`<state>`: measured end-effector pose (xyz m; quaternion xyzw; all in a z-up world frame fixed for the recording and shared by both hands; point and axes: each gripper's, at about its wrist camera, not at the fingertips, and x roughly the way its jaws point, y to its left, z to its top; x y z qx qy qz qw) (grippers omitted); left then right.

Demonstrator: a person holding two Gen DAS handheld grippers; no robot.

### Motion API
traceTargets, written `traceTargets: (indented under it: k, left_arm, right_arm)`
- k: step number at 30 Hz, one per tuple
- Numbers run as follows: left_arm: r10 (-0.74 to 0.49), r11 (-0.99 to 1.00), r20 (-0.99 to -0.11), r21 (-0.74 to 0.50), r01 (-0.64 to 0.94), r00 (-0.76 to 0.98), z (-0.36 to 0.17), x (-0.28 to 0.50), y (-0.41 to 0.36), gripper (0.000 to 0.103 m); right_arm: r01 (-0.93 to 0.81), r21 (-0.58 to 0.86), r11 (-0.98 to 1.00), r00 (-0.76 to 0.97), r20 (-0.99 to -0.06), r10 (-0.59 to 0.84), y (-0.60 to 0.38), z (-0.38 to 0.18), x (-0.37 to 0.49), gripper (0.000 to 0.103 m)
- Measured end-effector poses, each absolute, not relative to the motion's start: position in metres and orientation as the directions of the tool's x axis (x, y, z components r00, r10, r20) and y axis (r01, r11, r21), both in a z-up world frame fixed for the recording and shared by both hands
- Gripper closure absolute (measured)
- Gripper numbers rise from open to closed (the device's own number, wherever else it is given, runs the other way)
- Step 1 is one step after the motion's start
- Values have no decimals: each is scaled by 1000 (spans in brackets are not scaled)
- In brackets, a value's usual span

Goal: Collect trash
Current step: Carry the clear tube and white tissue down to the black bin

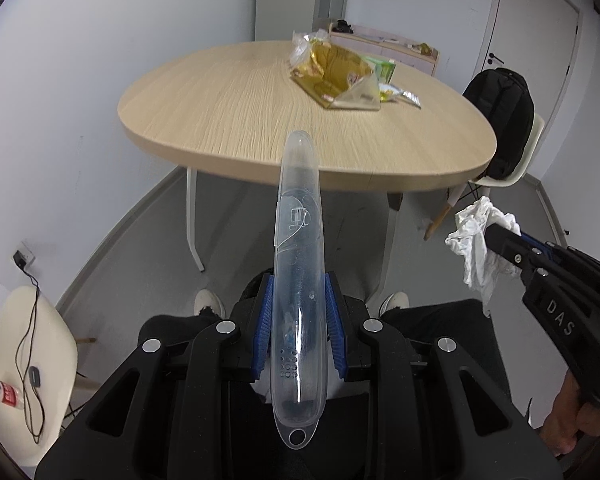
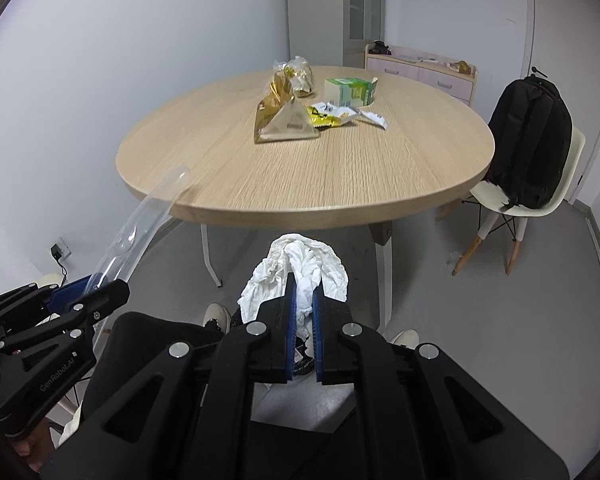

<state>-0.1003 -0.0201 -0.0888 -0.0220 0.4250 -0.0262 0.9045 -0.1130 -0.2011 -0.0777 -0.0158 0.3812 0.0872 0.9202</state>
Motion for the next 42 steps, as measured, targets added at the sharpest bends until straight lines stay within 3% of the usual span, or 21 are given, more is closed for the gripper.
traceTargets:
  k: [25,42]
  left_arm:
    - [-53,998,-809,-57,12,586,-134,-119,-6,78]
    - [-63,997,-846,-78,-6,529,-201,-76,3,78]
  right_arm:
    - [-182,23,983,643,-753,137,-193,-125,-128,97]
    - [-151,41,988,580,-806,122,-194,-186,-91,97]
